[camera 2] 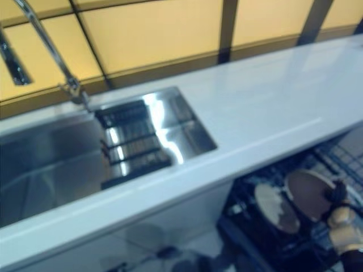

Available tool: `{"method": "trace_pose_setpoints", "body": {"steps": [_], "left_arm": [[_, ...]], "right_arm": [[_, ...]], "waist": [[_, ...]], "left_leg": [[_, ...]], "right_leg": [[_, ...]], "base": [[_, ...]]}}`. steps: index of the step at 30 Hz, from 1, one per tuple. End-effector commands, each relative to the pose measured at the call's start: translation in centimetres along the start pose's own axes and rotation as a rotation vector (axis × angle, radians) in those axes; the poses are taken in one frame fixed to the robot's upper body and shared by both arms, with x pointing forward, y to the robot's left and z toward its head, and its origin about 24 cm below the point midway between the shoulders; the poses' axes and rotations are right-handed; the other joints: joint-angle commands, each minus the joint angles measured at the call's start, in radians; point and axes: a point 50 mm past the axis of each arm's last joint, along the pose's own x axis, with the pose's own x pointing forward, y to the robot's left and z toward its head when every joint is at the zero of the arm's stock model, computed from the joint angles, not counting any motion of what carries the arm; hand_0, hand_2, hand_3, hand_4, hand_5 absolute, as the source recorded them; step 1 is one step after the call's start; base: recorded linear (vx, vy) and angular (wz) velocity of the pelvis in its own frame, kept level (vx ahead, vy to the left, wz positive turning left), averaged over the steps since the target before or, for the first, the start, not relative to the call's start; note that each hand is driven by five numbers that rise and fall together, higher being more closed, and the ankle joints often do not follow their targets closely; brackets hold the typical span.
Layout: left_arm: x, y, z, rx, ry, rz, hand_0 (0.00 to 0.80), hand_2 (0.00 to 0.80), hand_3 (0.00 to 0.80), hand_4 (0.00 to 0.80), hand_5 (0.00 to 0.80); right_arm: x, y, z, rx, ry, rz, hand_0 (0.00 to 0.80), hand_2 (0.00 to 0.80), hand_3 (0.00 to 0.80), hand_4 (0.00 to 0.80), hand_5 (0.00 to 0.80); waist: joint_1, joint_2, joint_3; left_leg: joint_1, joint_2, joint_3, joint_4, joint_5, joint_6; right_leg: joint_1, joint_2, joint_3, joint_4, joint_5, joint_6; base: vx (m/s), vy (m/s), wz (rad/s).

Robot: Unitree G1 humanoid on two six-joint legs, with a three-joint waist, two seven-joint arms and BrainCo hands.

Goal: Take plates into dishwasher

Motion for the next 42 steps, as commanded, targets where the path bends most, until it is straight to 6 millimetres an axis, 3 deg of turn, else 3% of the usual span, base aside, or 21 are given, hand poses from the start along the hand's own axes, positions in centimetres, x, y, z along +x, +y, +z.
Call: {"method": "trace_pose_setpoints", "body": {"steps": [1,8,16,21,26,31,36,37,38,42], "left_arm": [[0.2,0.1,1.0,0.007,-0.034,-0.007,0.0,0.0,0.0,0.0,0.0],[0.4,-0.6,1.5,0.001,-0.046,-0.031,0.0,0.0,0.0,0.0,0.0],[0.8,-1.8,1.9,0.01,-0.048,-0.072,0.0,0.0,0.0,0.0,0.0],[0.9,-2.3,1.6,0.018,-0.043,-0.09,0.0,0.0,0.0,0.0,0.0],[1.1,-2.9,1.6,0.02,-0.039,-0.104,0.0,0.0,0.0,0.0,0.0],[1.2,-3.4,1.3,0.017,-0.032,-0.114,0.0,0.0,0.0,0.0,0.0],[1.2,-3.3,1.5,0.027,-0.031,-0.109,0.0,0.0,0.0,0.0,0.0],[1.2,-3.2,1.5,0.028,-0.032,-0.108,0.0,0.0,0.0,0.0,0.0],[1.2,-3.1,1.5,0.029,-0.03,-0.107,0.0,0.0,0.0,0.0,0.0],[1.1,-2.8,1.4,0.03,-0.031,-0.1,0.0,0.0,0.0,0.0,0.0]], "right_arm": [[1.3,-1.9,2.6,0.009,-0.042,-0.129,0.8,0.8,0.8,0.8,0.8],[1.5,-0.8,3.7,-0.043,-0.036,-0.117,0.8,0.8,0.8,0.8,0.8],[1.5,2.2,4.3,-0.118,0.029,-0.11,0.8,0.8,0.8,0.8,0.8],[0.6,4.8,4.3,-0.194,0.044,-0.12,0.8,0.8,0.8,0.8,0.8],[-0.1,5.8,4.9,-0.271,0.018,-0.192,0.8,0.8,0.8,0.8,0.8],[-1.4,8.7,4.2,-0.27,0.046,-0.123,0.8,0.8,0.8,0.8,0.8],[-2.1,10.2,3.7,-0.23,0.066,-0.064,0.8,0.8,0.8,0.8,0.8],[-2.1,10.3,3.7,-0.219,0.067,-0.057,0.536,0.536,0.536,0.536,0.536],[-2.2,10.3,3.7,-0.209,0.071,-0.051,0.0,0.0,0.0,0.0,0.0],[-2.3,10.2,3.4,-0.178,0.079,-0.025,0.0,0.0,0.0,0.0,0.0]], "waist": [[0.016,-0.005,0.006],[0.022,0.018,0.018],[0.039,0.047,0.025],[0.051,0.058,0.02],[0.055,0.07,0.013],[0.062,0.076,0.001],[0.064,0.071,-0.002],[0.064,0.068,-0.003],[0.063,0.066,-0.004],[0.059,0.055,-0.004]], "left_leg": [[-0.041,0.002,-0.064,0.001,-0.027,0.052],[-0.048,-0.001,-0.073,0.001,-0.024,0.051],[-0.054,-0.004,-0.084,0.001,-0.017,0.049],[-0.057,-0.004,-0.085,0.001,-0.008,0.054],[-0.056,-0.007,-0.098,0.001,-0.01,0.055],[-0.052,-0.009,-0.106,0.001,-0.01,0.057],[-0.052,-0.008,-0.114,0.001,-0.011,0.058],[-0.052,-0.008,-0.114,0.001,-0.011,0.058],[-0.053,-0.008,-0.114,0.001,-0.011,0.058],[-0.051,-0.005,-0.112,0.001,-0.011,0.058]], "right_leg": [[0.058,-0.036,-0.087,0.004,-0.082,0.069],[0.051,-0.04,-0.085,0.004,-0.085,0.065],[0.047,-0.045,-0.086,0.004,-0.086,0.061],[0.045,-0.048,-0.083,0.004,-0.083,0.053],[0.046,-0.048,-0.075,0.004,-0.085,0.054],[0.048,-0.049,-0.065,0.004,-0.086,0.054],[0.049,-0.049,-0.058,0.004,-0.085,0.053],[0.048,-0.049,-0.056,0.004,-0.084,0.053],[0.047,-0.048,-0.054,0.004,-0.084,0.053],[0.047,-0.048,-0.05,0.004,-0.08,0.053]], "base": [[0.0,0.0,0.0],[0.0,0.0,0.0],[0.0,0.0,0.0],[-0.005,0.0,-0.01],[0.0,0.0,0.0],[0.011,0.02,0.0],[0.0,0.0,0.0],[0.0,0.0,0.0],[0.0,0.0,0.0],[0.0,0.0,0.0]]}}
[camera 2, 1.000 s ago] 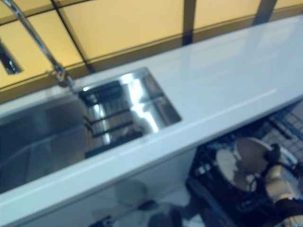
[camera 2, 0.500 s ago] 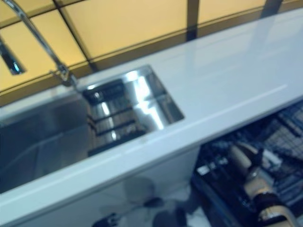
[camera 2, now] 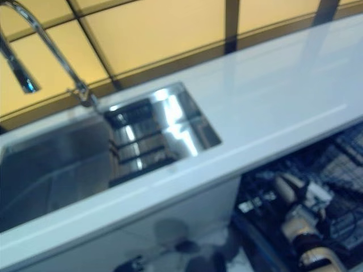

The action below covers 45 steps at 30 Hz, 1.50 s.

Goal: Take plates into dishwasher

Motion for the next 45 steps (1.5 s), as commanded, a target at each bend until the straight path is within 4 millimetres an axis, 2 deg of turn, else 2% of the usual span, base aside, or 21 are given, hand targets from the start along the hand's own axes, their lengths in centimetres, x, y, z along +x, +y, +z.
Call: {"method": "trace_pose_setpoints", "body": {"steps": [1,7,11,13,19,20,21,29,32,37,45], "left_arm": [[0.0,0.5,0.4,0.017,-0.003,0.008,0.0,0.0,0.0,0.0,0.0],[-0.2,1.1,0.4,0.004,-0.013,0.036,0.0,0.0,0.0,0.0,0.0],[-0.5,1.8,0.3,-0.009,-0.019,0.065,0.0,0.0,0.0,0.0,0.0],[-0.6,2.0,0.3,-0.011,-0.021,0.073,0.0,0.0,0.0,0.0,0.0],[-1.0,2.7,0.0,-0.016,-0.013,0.11,0.0,0.0,0.0,0.0,0.0],[-1.0,2.7,0.0,-0.015,-0.012,0.109,0.0,0.0,0.0,0.0,0.0],[-1.0,2.8,-0.2,-0.02,-0.007,0.118,0.0,0.0,0.0,0.0,0.0],[-1.1,3.1,-0.6,-0.028,0.01,0.14,0.0,0.0,0.0,0.0,0.0],[-1.1,3.0,-0.6,-0.03,0.015,0.146,0.0,0.0,0.0,0.0,0.0],[-1.1,3.1,-0.7,-0.033,0.021,0.151,0.0,0.0,0.0,0.0,0.0],[-1.3,3.3,-1.1,-0.038,0.032,0.158,0.0,0.0,0.0,0.0,0.0]], "right_arm": [[-1.3,2.2,0.3,0.003,0.001,0.11,0.0,0.0,0.0,0.0,0.0],[-1.0,0.7,0.4,0.043,-0.017,0.103,0.0,0.0,0.0,0.0,0.0],[-0.3,-1.5,0.1,0.042,-0.033,0.085,0.0,0.0,0.0,0.0,0.0],[-0.1,-2.3,-0.1,0.043,-0.037,0.077,0.0,0.0,0.0,0.0,0.0],[1.0,-6.7,-0.2,0.087,-0.056,0.032,0.0,0.0,0.0,0.0,0.0],[1.0,-6.8,-0.2,0.085,-0.056,0.03,0.0,0.0,0.0,0.0,0.0],[1.3,-8.1,-0.1,0.094,-0.063,0.017,0.0,0.0,0.0,0.0,0.0],[2.3,-14.0,0.1,0.106,-0.091,-0.079,0.0,0.0,0.0,0.0,0.0],[2.5,-15.5,0.2,0.098,-0.097,-0.094,0.0,0.0,0.0,0.0,0.0],[2.8,-16.7,0.3,0.11,-0.097,-0.113,0.0,0.0,0.0,0.0,0.0],[3.3,-17.1,-0.4,0.123,-0.036,-0.111,0.0,0.0,0.0,0.0,0.0]], "waist": [[0.004,-0.042,-0.016],[-0.014,-0.068,-0.015],[-0.03,-0.093,-0.013],[-0.037,-0.096,-0.01],[-0.053,-0.137,-0.019],[-0.054,-0.136,-0.018],[-0.058,-0.145,-0.024],[-0.07,-0.165,-0.038],[-0.072,-0.17,-0.047],[-0.073,-0.174,-0.058],[-0.071,-0.181,-0.067]], "left_leg": [[-0.048,-0.002,-0.084,-0.001,-0.012,0.051],[-0.048,0.002,-0.073,-0.001,-0.013,0.052],[-0.045,0.005,-0.059,-0.001,-0.016,0.053],[-0.036,0.008,-0.066,-0.001,-0.028,0.05],[-0.026,0.016,-0.048,-0.001,-0.035,0.051],[-0.023,0.017,-0.05,-0.001,-0.039,0.052],[-0.022,0.019,-0.039,-0.001,-0.038,0.051],[-0.006,0.026,-0.016,-0.001,-0.051,0.049],[-0.002,0.027,-0.011,-0.001,-0.054,0.049],[0.005,0.029,-0.004,-0.001,-0.057,0.048],[0.011,0.03,-0.004,-0.001,-0.057,0.045]], "right_leg": [[0.051,-0.04,-0.047,0.004,-0.088,0.068],[0.045,-0.034,-0.031,0.004,-0.08,0.069],[0.043,-0.03,-0.023,0.004,-0.075,0.072],[0.053,-0.03,-0.026,0.004,-0.083,0.079],[0.058,-0.024,-0.022,0.004,-0.08,0.082],[0.061,-0.024,-0.024,0.004,-0.082,0.084],[0.06,-0.023,-0.02,0.004,-0.08,0.083],[0.069,-0.019,-0.021,0.004,-0.085,0.091],[0.071,-0.017,-0.02,0.004,-0.086,0.092],[0.076,-0.016,-0.021,0.004,-0.089,0.094],[0.084,-0.015,-0.023,0.004,-0.091,0.092]], "base": [[0.0,0.0,0.0],[0.0,0.0,0.0],[0.01,0.004,0.0],[0.041,0.015,-0.02],[0.011,-0.007,-0.02],[0.0,0.0,0.0],[0.037,0.009,0.0],[0.004,0.001,0.0],[0.0,0.0,0.0],[0.0,0.0,0.0],[0.001,0.0,0.0]]}}
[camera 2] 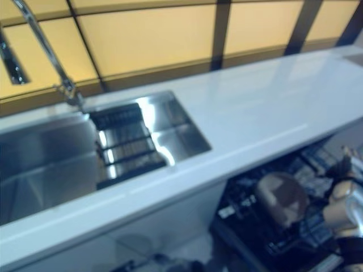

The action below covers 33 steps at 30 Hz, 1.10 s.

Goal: Take plates into dishwasher

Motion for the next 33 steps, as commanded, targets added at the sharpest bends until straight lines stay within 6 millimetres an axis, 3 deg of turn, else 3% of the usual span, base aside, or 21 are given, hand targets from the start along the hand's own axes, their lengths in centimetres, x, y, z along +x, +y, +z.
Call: {"method": "trace_pose_setpoints", "body": {"steps": [1,9,15,18,19,20,22,23,25,28,31,33], "left_arm": [[-0.5,2.1,-0.1,0.008,0.009,0.067,0.0,0.0,0.0,0.0,0.0],[-0.8,2.9,-0.4,0.017,0.025,0.111,0.0,0.0,0.0,0.0,0.0],[-0.9,3.4,0.0,-0.014,0.004,0.146,0.0,0.0,0.0,0.0,0.0],[-1.0,4.2,0.1,0.028,0.036,0.197,0.0,0.0,0.0,0.0,0.0],[-1.0,4.2,0.2,0.032,0.038,0.198,0.0,0.0,0.0,0.0,0.0],[-0.9,4.4,0.5,0.068,0.053,0.225,0.0,0.0,0.0,0.0,0.0],[-0.9,4.7,1.0,0.097,0.068,0.245,0.0,0.0,0.0,0.0,0.0],[-0.9,5.1,1.5,0.133,0.1,0.258,0.0,0.0,0.0,0.0,0.0],[-1.0,5.6,1.5,0.168,0.135,0.288,0.0,0.0,0.0,0.0,0.0],[-1.7,7.2,1.4,0.15,0.173,0.368,0.0,0.0,0.0,0.0,0.0],[-2.7,8.9,1.0,0.112,0.189,0.444,0.0,0.0,0.0,0.0,0.0],[-3.9,10.8,0.4,0.082,0.204,0.493,0.0,0.0,0.0,0.0,0.0]], "right_arm": [[1.2,-4.0,0.1,0.019,0.05,-0.161,0.0,0.0,0.0,0.0,0.0],[1.8,-4.1,-4.1,0.04,0.18,-0.207,0.0,0.0,0.0,0.0,0.0],[1.3,-4.1,-9.1,-0.03,0.304,-0.227,0.0,0.0,0.0,0.0,0.0],[0.5,-3.8,-13.4,-0.078,0.39,-0.22,0.0,0.0,0.0,0.0,0.0],[0.4,-3.9,-13.5,-0.079,0.393,-0.221,0.0,0.0,0.0,0.0,0.0],[0.0,-3.5,-15.3,-0.088,0.434,-0.212,0.0,0.0,0.0,0.0,0.0],[-0.4,-3.1,-16.6,-0.096,0.465,-0.203,0.0,0.0,0.0,0.0,0.0],[-1.1,-2.1,-18.2,-0.091,0.507,-0.173,0.0,0.0,0.0,0.0,0.0],[-1.5,-1.2,-18.8,-0.081,0.522,-0.144,0.0,0.0,0.0,0.0,0.0],[-1.9,-0.3,-19.2,-0.063,0.535,-0.093,0.0,0.0,0.0,0.0,0.0],[-2.7,1.0,-19.9,-0.044,0.555,-0.06,0.0,0.0,0.0,0.0,0.0],[-3.5,2.4,-20.5,-0.043,0.596,-0.007,0.0,0.0,0.0,0.0,0.0]], "waist": [[-0.013,-0.027,-0.024],[-0.007,-0.033,-0.032],[-0.008,-0.039,-0.033],[-0.014,-0.047,-0.024],[-0.013,-0.047,-0.024],[-0.014,-0.059,-0.009],[-0.017,-0.066,0.002],[-0.024,-0.076,0.01],[-0.021,-0.083,0.021],[-0.011,-0.067,0.022],[0.006,-0.059,0.001],[0.046,-0.07,-0.028]], "left_leg": [[-0.009,0.029,-0.027,0.004,-0.055,0.045],[-0.009,0.03,-0.036,0.004,-0.044,0.041],[-0.01,0.032,-0.041,0.004,-0.029,0.042],[0.001,0.022,-0.052,0.044,-0.054,0.056],[-0.002,0.022,-0.052,0.052,-0.058,0.056],[-0.03,0.01,-0.058,0.124,-0.088,0.072],[-0.046,0.0,-0.046,0.165,-0.115,0.087],[-0.053,-0.016,-0.021,0.172,-0.124,0.099],[-0.046,-0.026,-0.003,0.154,-0.111,0.096],[-0.043,-0.025,-0.029,0.084,-0.062,0.104],[-0.075,-0.022,-0.063,0.062,-0.044,0.115],[-0.165,-0.018,-0.112,0.119,-0.052,0.119]], "right_leg": [[0.074,-0.022,-0.049,0.004,-0.098,0.088],[0.081,-0.017,-0.049,0.004,-0.097,0.083],[0.083,-0.016,-0.056,0.036,-0.108,0.07],[0.075,-0.028,-0.045,0.114,-0.142,0.077],[0.073,-0.029,-0.044,0.116,-0.142,0.078],[0.063,-0.038,-0.03,0.135,-0.132,0.086],[0.058,-0.047,-0.019,0.126,-0.107,0.101],[0.052,-0.057,-0.004,0.053,-0.024,0.131],[0.015,-0.052,-0.018,0.024,0.028,0.154],[0.001,-0.024,-0.028,0.163,-0.041,0.133],[0.023,-0.049,-0.035,0.253,-0.048,0.111],[0.108,-0.102,-0.026,0.282,0.016,0.089]], "base": [[0.0,0.0,0.0],[-0.01,0.015,0.0],[-0.087,0.115,0.03],[-0.082,0.24,0.09],[-0.153,0.227,0.03],[-0.117,0.172,-0.01],[-0.156,0.231,-0.02],[-0.205,0.247,-0.01],[-0.21,0.175,-0.1],[-0.216,0.068,-0.38],[-0.203,-0.049,-0.47],[-0.306,-0.217,-0.36]]}}
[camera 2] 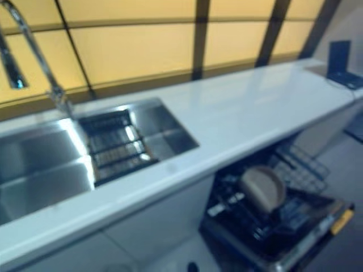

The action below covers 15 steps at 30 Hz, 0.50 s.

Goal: Take plates into dishwasher

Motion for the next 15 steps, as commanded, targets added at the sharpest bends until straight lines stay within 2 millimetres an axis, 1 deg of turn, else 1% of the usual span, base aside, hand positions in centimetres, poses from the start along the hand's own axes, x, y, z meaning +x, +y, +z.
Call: {"method": "trace_pose_setpoints", "body": {"steps": [1,2,3,4,6,7,8,9,10,11,13,14,15], "left_arm": [[-0.4,3.7,0.2,-0.005,0.015,0.103,0.0,0.0,0.0,0.0,0.0],[-0.5,4.1,0.4,-0.005,0.009,0.109,0.0,0.0,0.0,0.0,0.0],[-0.5,4.4,1.1,-0.003,-0.008,0.113,0.0,0.0,0.0,0.0,0.0],[-0.6,4.7,1.8,-0.008,-0.031,0.12,0.0,0.0,0.0,0.0,0.0],[-0.7,5.3,3.3,-0.026,-0.067,0.133,0.0,0.0,0.0,0.0,0.0],[-0.9,5.9,4.3,-0.043,-0.09,0.141,0.0,0.0,0.0,0.0,0.0],[-1.0,6.0,5.4,-0.059,-0.115,0.142,0.0,0.0,0.0,0.0,0.0],[-1.0,5.9,6.1,-0.066,-0.128,0.137,0.0,0.0,0.0,0.0,0.0],[-1.0,5.3,7.1,-0.065,-0.15,0.118,0.0,0.0,0.0,0.0,0.0],[-1.0,5.0,7.4,-0.057,-0.158,0.106,0.0,0.0,0.0,0.0,0.0],[-0.9,4.6,7.3,-0.056,-0.153,0.096,0.0,0.0,0.0,0.0,0.0],[-0.8,4.6,6.7,-0.077,-0.127,0.094,0.0,0.0,0.0,0.0,0.0],[-0.8,4.7,6.1,-0.092,-0.107,0.098,0.0,0.0,0.0,0.0,0.0]], "right_arm": [[0.3,-0.6,0.6,0.029,0.002,-0.022,0.0,0.0,0.0,0.0,0.0],[0.2,0.1,0.5,0.021,0.029,0.0,0.0,0.0,0.0,0.0,0.0],[0.1,1.2,0.5,0.031,0.048,0.029,0.0,0.0,0.0,0.0,0.0],[0.0,2.0,0.7,0.034,0.062,0.051,0.0,0.0,0.0,0.0,0.0],[-0.4,3.7,1.1,0.046,0.08,0.094,0.0,0.0,0.0,0.0,0.0],[-0.7,4.8,0.9,0.037,0.103,0.135,0.0,0.0,0.0,0.0,0.0],[-1.0,6.0,0.4,0.04,0.122,0.18,0.0,0.0,0.0,0.0,0.0],[-1.2,6.9,0.1,0.038,0.134,0.214,0.0,0.0,0.0,0.0,0.0],[-1.8,8.4,-0.5,0.022,0.154,0.276,0.0,0.0,0.0,0.0,0.0],[-2.1,9.1,-0.8,0.015,0.157,0.291,0.0,0.0,0.0,0.0,0.0],[-2.7,10.3,-1.2,0.05,0.169,0.343,0.0,0.0,0.0,0.0,0.0],[-3.2,11.3,-1.4,0.083,0.185,0.412,0.0,0.0,0.0,0.0,0.0],[-3.5,11.8,-1.5,0.076,0.193,0.452,0.0,0.0,0.0,0.0,0.0]], "waist": [[0.055,-0.063,-0.021],[0.069,-0.067,-0.021],[0.086,-0.071,-0.011],[0.095,-0.075,0.004],[0.111,-0.08,0.033],[0.119,-0.081,0.047],[0.116,-0.079,0.058],[0.114,-0.075,0.066],[0.107,-0.066,0.081],[0.106,-0.061,0.085],[0.106,-0.054,0.089],[0.111,-0.046,0.091],[0.116,-0.041,0.091]], "left_leg": [[-0.14,-0.089,-0.189,0.143,-0.096,0.07],[-0.19,-0.076,-0.191,0.2,-0.109,0.069],[-0.24,-0.056,-0.193,0.256,-0.118,0.067],[-0.287,-0.036,-0.204,0.319,-0.137,0.065],[-0.35,0.005,-0.223,0.405,-0.154,0.055],[-0.393,0.025,-0.236,0.439,-0.141,0.04],[-0.434,0.035,-0.248,0.463,-0.12,0.025],[-0.447,0.036,-0.254,0.463,-0.106,0.016],[-0.449,0.031,-0.264,0.432,-0.07,-0.001],[-0.437,0.024,-0.267,0.393,-0.041,-0.011],[-0.422,0.017,-0.272,0.332,0.007,-0.023],[-0.407,0.009,-0.292,0.272,0.049,-0.032],[-0.394,0.008,-0.302,0.228,0.074,-0.039]], "right_leg": [[0.224,-0.107,0.044,-0.13,0.136,-0.051],[0.243,-0.123,0.033,-0.14,0.141,-0.056],[0.261,-0.138,0.019,-0.156,0.126,-0.062],[0.255,-0.141,0.017,-0.16,0.11,-0.064],[0.25,-0.131,-0.004,-0.145,0.059,-0.063],[0.267,-0.115,-0.025,-0.138,0.006,-0.063],[0.261,-0.102,-0.041,-0.12,-0.027,-0.066],[0.254,-0.094,-0.048,-0.104,-0.047,-0.07],[0.24,-0.081,-0.059,-0.078,-0.089,-0.077],[0.238,-0.076,-0.069,-0.075,-0.108,-0.082],[0.24,-0.058,-0.076,-0.066,-0.15,-0.089],[0.238,-0.042,-0.08,-0.049,-0.19,-0.097],[0.237,-0.032,-0.083,-0.042,-0.218,-0.104]], "base": [[-0.39,-0.287,-0.38],[-0.425,-0.308,-0.29],[-0.512,-0.38,-0.38],[-0.533,-0.425,-0.43],[-0.482,-0.436,-0.14],[-0.511,-0.473,0.1],[-0.502,-0.433,0.01],[-0.516,-0.383,0.04],[-0.46,-0.333,0.17],[-0.474,-0.364,0.34],[-0.361,-0.311,0.36],[-0.386,-0.338,0.29],[-0.42,-0.378,0.19]]}}
